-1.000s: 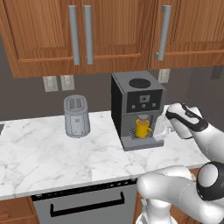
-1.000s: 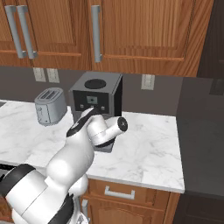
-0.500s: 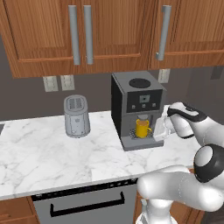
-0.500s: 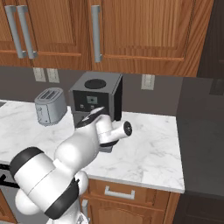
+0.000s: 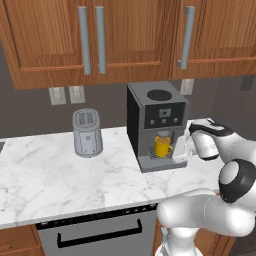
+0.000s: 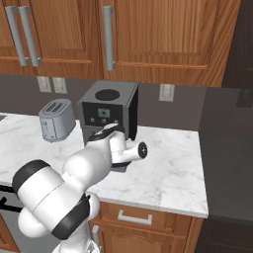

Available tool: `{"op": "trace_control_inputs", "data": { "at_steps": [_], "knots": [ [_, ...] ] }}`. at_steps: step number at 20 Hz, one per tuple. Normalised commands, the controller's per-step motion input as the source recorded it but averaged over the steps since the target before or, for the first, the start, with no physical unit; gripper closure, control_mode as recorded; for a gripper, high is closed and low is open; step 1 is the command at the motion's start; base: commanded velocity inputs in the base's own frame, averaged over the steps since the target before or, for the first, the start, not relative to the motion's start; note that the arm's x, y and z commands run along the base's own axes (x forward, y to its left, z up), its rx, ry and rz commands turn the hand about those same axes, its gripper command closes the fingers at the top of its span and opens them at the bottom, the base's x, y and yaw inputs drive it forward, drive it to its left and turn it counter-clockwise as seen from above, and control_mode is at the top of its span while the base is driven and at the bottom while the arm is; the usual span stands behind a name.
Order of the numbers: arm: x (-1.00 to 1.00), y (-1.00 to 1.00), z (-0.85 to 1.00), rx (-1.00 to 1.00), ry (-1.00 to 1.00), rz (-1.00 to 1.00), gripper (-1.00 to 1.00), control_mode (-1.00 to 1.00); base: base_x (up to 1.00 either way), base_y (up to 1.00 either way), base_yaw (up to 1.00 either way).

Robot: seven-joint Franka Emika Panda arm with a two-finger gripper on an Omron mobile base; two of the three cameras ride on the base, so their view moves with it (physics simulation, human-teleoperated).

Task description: Pick up the brewed coffee from the coffee machine and place it next to the breakfast plate on the dining counter.

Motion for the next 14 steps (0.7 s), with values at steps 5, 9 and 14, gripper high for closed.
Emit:
{"op": "trace_control_inputs", "data": {
  "at_steps": [5,9,14],
  "knots": [
    [0.26,-0.01,0.0,0.03,0.0,-0.06,-1.0,-1.0,0.0,0.0,0.0],
    [0.34,-0.01,0.0,0.02,0.0,-0.05,-1.0,-1.0,0.0,0.0,0.0],
    [0.31,-0.02,0.0,0.02,0.0,-0.03,1.0,-1.0,0.0,0.0,0.0]
  ]
}}
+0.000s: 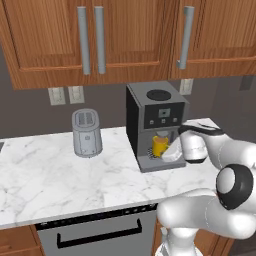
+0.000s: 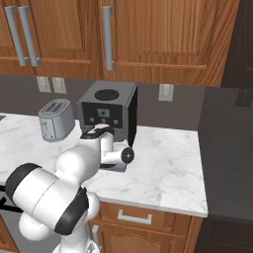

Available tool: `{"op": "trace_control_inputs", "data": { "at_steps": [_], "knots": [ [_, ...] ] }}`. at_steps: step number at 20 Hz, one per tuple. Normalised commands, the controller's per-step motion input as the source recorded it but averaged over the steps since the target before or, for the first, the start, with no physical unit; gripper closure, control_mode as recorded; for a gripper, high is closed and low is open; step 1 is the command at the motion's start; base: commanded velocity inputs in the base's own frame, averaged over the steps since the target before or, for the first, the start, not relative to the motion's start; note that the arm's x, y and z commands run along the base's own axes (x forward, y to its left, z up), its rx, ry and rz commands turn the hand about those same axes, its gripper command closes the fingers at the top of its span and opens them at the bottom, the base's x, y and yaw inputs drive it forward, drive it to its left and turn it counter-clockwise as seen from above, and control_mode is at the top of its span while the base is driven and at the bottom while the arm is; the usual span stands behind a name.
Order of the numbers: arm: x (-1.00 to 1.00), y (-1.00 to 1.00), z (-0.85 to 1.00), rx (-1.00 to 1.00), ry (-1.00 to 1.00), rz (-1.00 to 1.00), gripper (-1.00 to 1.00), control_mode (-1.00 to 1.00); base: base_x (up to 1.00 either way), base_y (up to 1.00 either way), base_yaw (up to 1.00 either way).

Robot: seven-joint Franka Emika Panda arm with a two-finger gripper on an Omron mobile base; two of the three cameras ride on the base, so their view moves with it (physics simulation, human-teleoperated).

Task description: Pick up the brewed coffee from the coffee machine and place it next to the breakfast plate on the dining counter.

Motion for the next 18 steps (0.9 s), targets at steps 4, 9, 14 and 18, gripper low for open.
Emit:
{"op": "trace_control_inputs", "data": {
  "at_steps": [4,9,14,18],
  "knots": [
    [0.12,-0.11,0.0,0.02,0.0,0.0,1.0,-1.0,0.0,0.0,0.0],
    [0.0,-0.25,0.0,0.04,0.0,0.0,1.0,-1.0,0.0,0.0,0.0],
    [-0.1,-0.24,0.01,0.05,0.0,0.0,1.0,-1.0,0.0,0.0,0.0],
    [-0.39,-0.13,0.06,0.02,0.0,0.07,1.0,-1.0,0.0,0.0,0.0]
  ]
}}
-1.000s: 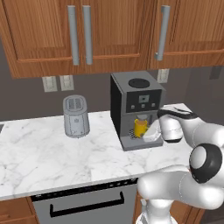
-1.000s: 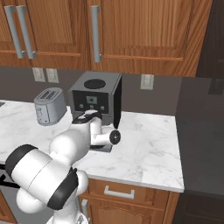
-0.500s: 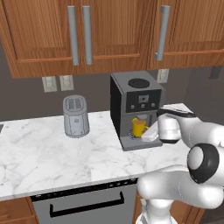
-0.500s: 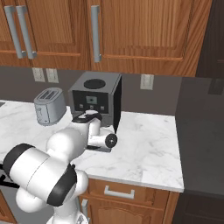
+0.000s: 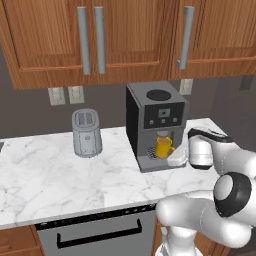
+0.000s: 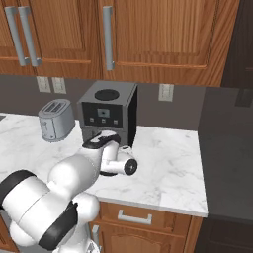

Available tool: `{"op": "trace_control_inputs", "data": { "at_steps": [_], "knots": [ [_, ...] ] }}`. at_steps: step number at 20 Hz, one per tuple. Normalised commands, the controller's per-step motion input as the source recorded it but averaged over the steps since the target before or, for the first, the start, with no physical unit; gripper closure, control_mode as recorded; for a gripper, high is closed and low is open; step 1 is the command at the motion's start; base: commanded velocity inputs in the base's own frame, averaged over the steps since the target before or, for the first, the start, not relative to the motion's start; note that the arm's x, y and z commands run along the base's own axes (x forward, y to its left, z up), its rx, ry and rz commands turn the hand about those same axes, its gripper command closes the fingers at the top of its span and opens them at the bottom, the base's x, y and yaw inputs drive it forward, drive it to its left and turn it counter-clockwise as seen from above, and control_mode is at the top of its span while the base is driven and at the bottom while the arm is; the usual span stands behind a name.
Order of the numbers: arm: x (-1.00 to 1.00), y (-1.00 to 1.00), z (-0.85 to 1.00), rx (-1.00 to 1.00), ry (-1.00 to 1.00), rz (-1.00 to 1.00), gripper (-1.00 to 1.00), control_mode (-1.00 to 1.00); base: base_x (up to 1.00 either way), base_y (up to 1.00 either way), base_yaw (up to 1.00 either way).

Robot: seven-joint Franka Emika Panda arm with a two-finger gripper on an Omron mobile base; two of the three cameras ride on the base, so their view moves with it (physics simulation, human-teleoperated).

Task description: Pick up the brewed coffee from the coffee machine and place it next to the breakfast plate on the dining counter.

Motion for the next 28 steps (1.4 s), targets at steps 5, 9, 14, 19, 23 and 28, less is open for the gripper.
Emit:
{"op": "trace_control_inputs", "data": {
  "at_steps": [5,9,14,19,23,28],
  "knots": [
    [-0.66,-0.02,0.11,-0.01,0.0,0.17,1.0,-1.0,0.0,0.0,0.0],
    [-0.66,-0.1,0.5,0.0,0.0,0.2,1.0,-1.0,0.0,0.0,0.0],
    [-0.71,-0.05,0.69,-0.01,0.0,0.24,1.0,-1.0,0.0,0.0,0.0],
    [-0.36,0.04,0.75,0.0,0.0,0.17,1.0,-1.0,0.0,0.0,0.0],
    [-0.02,0.0,0.64,0.0,0.0,0.13,1.0,-1.0,0.0,0.0,0.0],
    [0.04,0.0,0.42,0.0,0.0,0.14,1.0,-1.0,0.0,0.0,0.0]
  ]
}}
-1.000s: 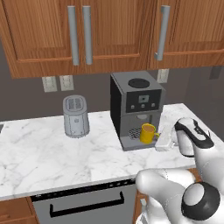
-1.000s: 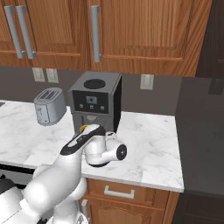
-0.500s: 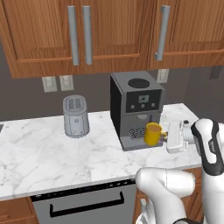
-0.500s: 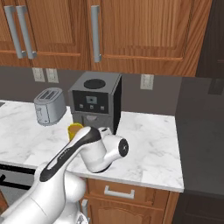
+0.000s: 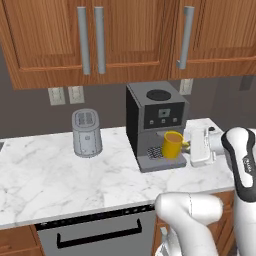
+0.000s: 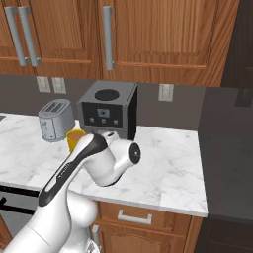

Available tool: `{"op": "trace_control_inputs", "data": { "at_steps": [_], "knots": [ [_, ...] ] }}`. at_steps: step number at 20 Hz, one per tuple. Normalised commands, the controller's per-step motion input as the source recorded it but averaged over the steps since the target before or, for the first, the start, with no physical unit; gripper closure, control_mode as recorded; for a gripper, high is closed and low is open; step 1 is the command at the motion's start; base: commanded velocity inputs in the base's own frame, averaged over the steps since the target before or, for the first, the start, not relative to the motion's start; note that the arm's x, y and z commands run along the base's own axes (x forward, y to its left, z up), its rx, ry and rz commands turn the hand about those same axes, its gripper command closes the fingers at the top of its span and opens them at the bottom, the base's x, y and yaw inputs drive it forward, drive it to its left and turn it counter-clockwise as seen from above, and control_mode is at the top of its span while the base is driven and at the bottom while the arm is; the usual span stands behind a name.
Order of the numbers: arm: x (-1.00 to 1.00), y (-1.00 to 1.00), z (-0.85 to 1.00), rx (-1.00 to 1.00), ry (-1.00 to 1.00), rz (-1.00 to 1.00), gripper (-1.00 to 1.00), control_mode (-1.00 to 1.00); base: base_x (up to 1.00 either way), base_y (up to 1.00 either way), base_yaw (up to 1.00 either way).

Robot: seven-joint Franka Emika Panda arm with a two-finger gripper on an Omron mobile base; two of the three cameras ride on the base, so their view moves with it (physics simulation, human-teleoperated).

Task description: Pick up the brewed coffee from the coffee machine and place it next to the breakfast plate on the dining counter.

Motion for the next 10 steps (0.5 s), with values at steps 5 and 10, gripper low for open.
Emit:
{"op": "trace_control_inputs", "data": {
  "at_steps": [5,10],
  "knots": [
    [0.1,-0.03,0.02,0.01,0.03,0.05,1.0,1.0,-0.01,0.01,0.09],
    [0.0,0.0,0.0,0.0,0.0,0.0,1.0,1.0,-0.28,0.45,0.45]
  ]
}}
